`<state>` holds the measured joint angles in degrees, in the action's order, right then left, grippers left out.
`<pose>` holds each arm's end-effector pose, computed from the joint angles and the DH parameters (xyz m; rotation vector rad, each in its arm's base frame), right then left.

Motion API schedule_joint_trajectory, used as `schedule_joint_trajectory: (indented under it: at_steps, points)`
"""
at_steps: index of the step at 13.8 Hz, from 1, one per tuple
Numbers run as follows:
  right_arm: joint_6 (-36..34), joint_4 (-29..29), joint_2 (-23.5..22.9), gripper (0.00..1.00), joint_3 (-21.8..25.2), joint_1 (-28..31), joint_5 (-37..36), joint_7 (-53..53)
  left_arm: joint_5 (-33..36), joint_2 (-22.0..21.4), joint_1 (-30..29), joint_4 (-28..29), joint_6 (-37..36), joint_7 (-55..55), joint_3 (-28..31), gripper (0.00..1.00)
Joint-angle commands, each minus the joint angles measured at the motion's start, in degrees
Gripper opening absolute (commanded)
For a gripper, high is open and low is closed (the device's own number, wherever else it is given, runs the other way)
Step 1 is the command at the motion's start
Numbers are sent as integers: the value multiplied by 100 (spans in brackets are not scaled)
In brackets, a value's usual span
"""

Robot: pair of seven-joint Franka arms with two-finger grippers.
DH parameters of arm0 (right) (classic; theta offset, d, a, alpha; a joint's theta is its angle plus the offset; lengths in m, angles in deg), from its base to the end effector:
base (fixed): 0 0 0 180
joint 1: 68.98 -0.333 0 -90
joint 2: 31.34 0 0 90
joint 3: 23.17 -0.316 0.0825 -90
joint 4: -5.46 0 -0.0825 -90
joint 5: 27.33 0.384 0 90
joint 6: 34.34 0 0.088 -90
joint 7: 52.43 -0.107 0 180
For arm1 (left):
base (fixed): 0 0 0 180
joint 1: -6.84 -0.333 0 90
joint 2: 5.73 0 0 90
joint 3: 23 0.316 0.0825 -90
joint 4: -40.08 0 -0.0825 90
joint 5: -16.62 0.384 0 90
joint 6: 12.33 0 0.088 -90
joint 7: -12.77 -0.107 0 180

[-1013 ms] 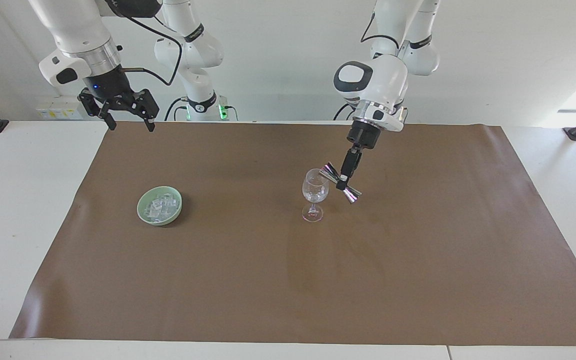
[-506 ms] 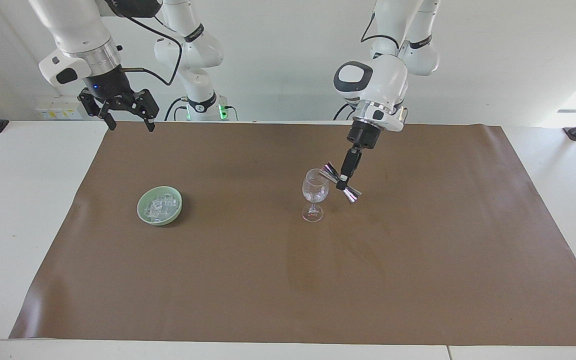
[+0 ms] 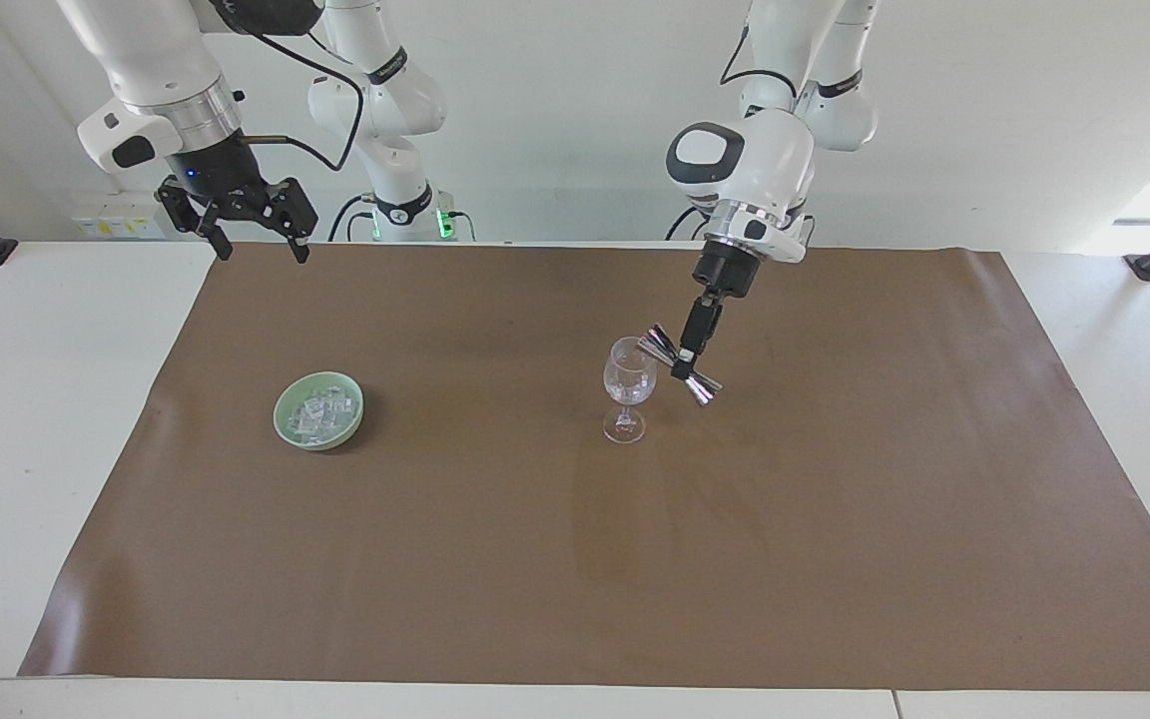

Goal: Pour wine and add ice with both arms
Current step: 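Hold the tilted silver bottle over the glass with the left gripper, then turn the silver bottle upright and draw the left gripper back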

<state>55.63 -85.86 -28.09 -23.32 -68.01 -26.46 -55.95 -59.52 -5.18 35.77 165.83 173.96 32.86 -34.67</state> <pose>0.5369 -0.0060 0.6445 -3.1231 0.1179 -0.0513 0.4697 -0.2754 0.4492 1.9392 1.0928 0.5372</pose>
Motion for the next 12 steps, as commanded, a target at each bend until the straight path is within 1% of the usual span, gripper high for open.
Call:
schedule_joint_trajectory:
  at_steps: [1,7,9,12]
  points:
    - [3,-114,115,100,24,8,106,141,-50,-117,34,20,-303,38,77,0]
    - [3,-114,115,100,24,8,106,141,-76,-240,-115,28,-944,574,164,0]
    - [3,-114,115,100,24,8,106,141,-76,-345,-405,28,-1452,715,164,0]
    - [3,-114,115,100,24,8,106,141,-76,-573,-932,28,-2436,864,173,0]
